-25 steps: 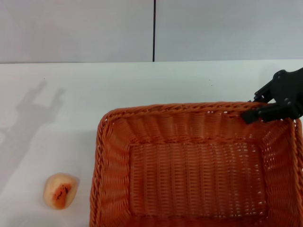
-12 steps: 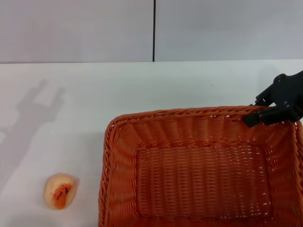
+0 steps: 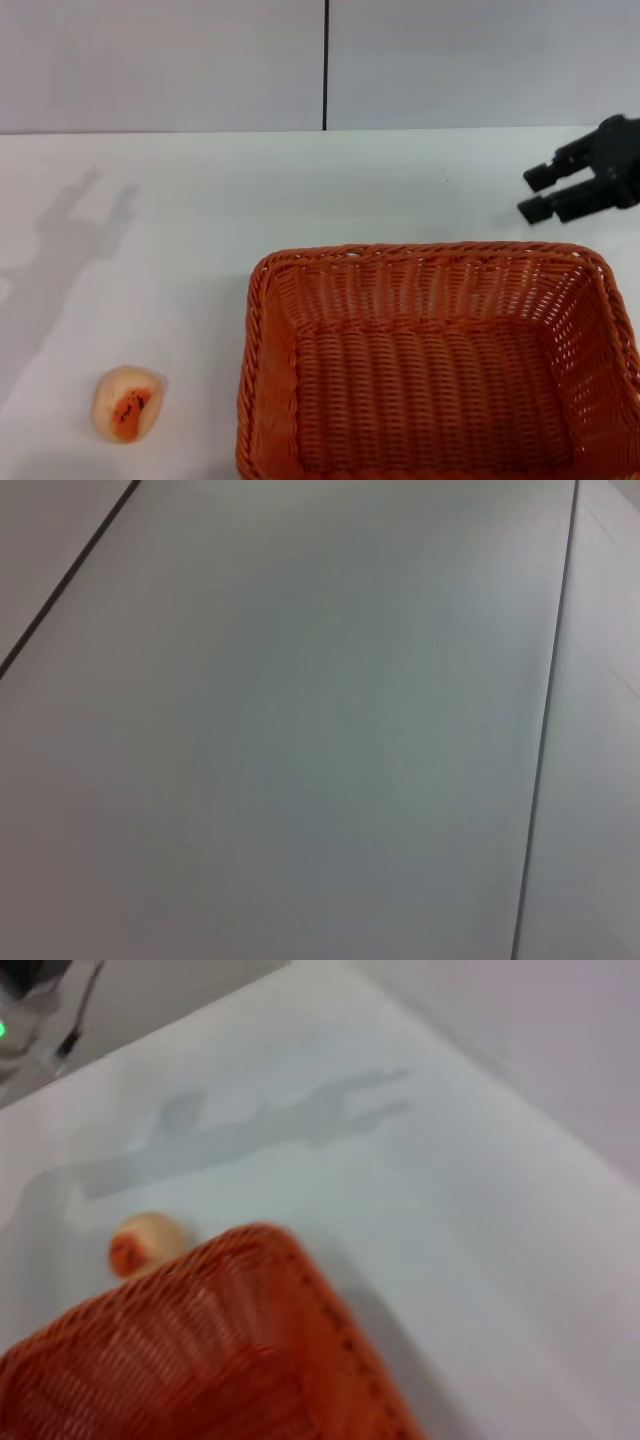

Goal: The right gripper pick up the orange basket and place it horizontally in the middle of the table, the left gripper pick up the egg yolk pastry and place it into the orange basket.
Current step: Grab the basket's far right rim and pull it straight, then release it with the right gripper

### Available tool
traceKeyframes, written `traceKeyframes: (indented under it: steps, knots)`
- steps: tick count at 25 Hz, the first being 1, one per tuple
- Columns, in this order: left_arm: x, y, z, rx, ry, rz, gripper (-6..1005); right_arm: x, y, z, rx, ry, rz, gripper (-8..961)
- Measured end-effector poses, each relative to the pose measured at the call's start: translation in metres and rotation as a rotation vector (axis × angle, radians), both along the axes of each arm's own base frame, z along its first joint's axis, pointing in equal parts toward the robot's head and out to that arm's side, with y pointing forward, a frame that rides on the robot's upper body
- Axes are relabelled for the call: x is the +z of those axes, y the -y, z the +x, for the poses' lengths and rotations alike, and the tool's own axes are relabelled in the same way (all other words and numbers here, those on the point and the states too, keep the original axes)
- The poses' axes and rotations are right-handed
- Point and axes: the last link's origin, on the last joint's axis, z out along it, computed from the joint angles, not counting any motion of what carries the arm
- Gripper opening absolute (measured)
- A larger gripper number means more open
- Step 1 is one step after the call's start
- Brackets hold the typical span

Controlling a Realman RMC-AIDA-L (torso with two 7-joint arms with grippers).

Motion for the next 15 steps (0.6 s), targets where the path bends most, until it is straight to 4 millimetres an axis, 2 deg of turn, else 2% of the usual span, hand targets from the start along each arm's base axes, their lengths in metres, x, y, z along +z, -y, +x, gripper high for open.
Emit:
traceKeyframes:
  steps: [3, 5, 7, 8, 9, 10, 12, 13, 15]
  knots:
    - [0.001, 0.001, -0.001, 0.002, -0.004, 0.0, 609, 0.008, -0.001, 0.005, -0.006, -0.082, 0.086, 491]
    - [0.002, 0.001, -0.002, 0.0, -0.01, -0.003, 609, 0.011, -0.002, 0.008, -0.013, -0.125, 0.124, 501]
    - [0.003, 0.003, -0.003, -0.002, -0.019, -0.006, 609, 0.018, -0.001, 0.014, -0.049, -0.246, 0.209, 511]
    - [0.004, 0.004, -0.004, -0.004, -0.027, -0.008, 609, 0.024, 0.004, 0.025, -0.092, -0.386, 0.293, 516]
    - [0.005, 0.005, -0.004, -0.01, -0.037, -0.013, 609, 0.024, 0.004, 0.025, -0.092, -0.386, 0.293, 517]
    - [0.005, 0.005, -0.004, -0.01, -0.037, -0.013, 609, 0.03, 0.014, 0.037, -0.111, -0.514, 0.378, 517]
    - [0.006, 0.006, -0.004, -0.018, -0.048, -0.019, 609, 0.033, 0.02, 0.044, -0.116, -0.571, 0.425, 519]
    - [0.008, 0.006, -0.004, -0.044, -0.081, -0.046, 609, 0.038, 0.035, 0.06, -0.128, -0.682, 0.53, 519]
    - [0.009, 0.005, -0.002, -0.076, -0.124, -0.091, 609, 0.041, 0.049, 0.074, -0.131, -0.769, 0.633, 520]
